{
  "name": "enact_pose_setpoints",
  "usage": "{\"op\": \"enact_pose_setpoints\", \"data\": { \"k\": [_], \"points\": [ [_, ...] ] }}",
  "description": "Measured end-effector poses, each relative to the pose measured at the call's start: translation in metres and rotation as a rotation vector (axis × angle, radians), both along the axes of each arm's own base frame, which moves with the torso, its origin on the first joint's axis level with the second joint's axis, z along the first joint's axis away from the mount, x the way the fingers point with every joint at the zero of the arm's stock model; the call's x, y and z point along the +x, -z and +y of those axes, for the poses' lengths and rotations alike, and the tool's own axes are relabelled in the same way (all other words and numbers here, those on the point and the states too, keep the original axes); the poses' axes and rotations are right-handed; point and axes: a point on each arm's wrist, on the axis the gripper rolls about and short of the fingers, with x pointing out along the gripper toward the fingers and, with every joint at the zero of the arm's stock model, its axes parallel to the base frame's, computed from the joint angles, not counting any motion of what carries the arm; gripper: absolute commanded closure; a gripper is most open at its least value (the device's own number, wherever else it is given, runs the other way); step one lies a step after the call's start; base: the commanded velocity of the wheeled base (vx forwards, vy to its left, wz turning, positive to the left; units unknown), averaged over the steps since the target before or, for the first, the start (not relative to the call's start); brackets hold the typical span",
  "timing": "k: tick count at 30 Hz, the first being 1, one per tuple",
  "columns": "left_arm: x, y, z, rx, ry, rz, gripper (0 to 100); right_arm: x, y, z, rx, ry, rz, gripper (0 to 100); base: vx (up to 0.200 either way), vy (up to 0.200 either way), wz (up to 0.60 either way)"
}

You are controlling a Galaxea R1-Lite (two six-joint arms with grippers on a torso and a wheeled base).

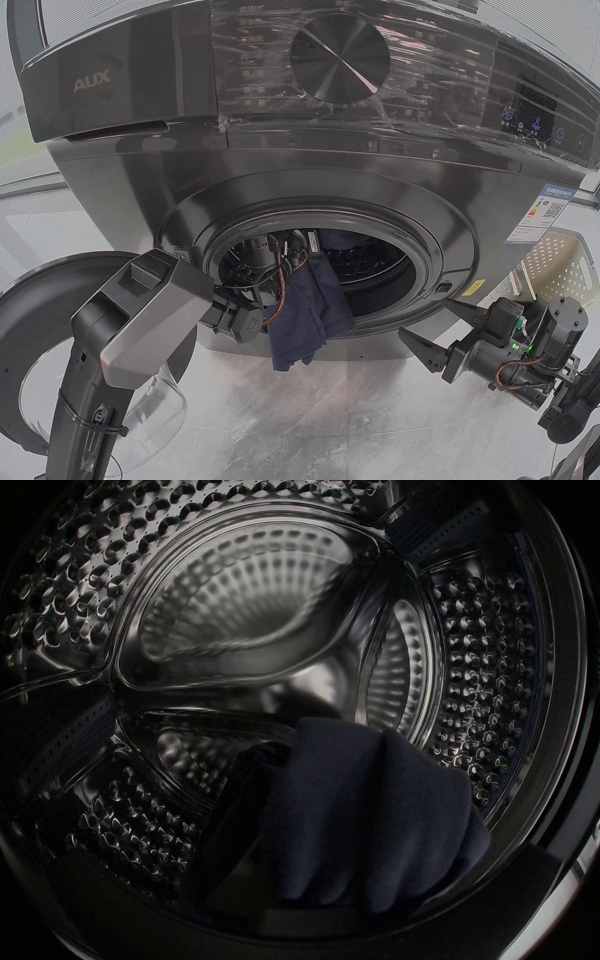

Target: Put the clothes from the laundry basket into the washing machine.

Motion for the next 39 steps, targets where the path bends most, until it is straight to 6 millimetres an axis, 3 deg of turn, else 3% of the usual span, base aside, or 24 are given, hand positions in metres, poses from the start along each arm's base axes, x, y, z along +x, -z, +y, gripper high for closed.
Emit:
{"op": "enact_pose_setpoints", "data": {
  "k": [1, 2, 14, 23, 28, 29, 33, 39],
  "points": [
    [0.001, 0.001, 0.0, -0.001, -0.002, -0.001, 100, 0.0, 0.0, 0.0, 0.0, -0.001, 0.0, 0, 0.0, 0.0, 0.0],
    [0.002, 0.001, 0.0, -0.001, -0.002, 0.0, 0, 0.0, 0.0, 0.0, 0.0, -0.001, 0.001, 0, 0.0, 0.0, 0.0],
    [-0.007, 0.007, -0.007, -0.003, 0.025, 0.103, 0, 0.001, 0.001, 0.001, -0.001, -0.004, 0.001, 0, 0.0, 0.0, 0.0],
    [-0.054, 0.023, -0.013, 0.147, 0.104, 0.366, 0, 0.001, 0.0, 0.001, 0.0, -0.003, 0.0, 0, 0.0, 0.0, 0.0],
    [-0.084, 0.034, -0.007, 0.238, 0.159, 0.494, 0, 0.001, 0.0, 0.002, 0.0, -0.005, 0.0, 0, 0.0, 0.0, 0.0],
    [-0.088, 0.035, -0.006, 0.247, 0.167, 0.505, 100, 0.001, 0.0, 0.002, 0.0, -0.005, -0.001, 0, 0.0, 0.0, 0.0],
    [-0.093, 0.041, -0.001, 0.292, 0.172, 0.524, 100, 0.0, 0.0, 0.003, 0.0, -0.011, -0.001, 0, 0.0, 0.0, 0.0],
    [-0.083, 0.044, 0.004, 0.301, 0.159, 0.517, 100, -0.001, 0.0, 0.004, 0.002, -0.015, -0.003, 0, 0.0, 0.0, 0.0]
  ]
}}
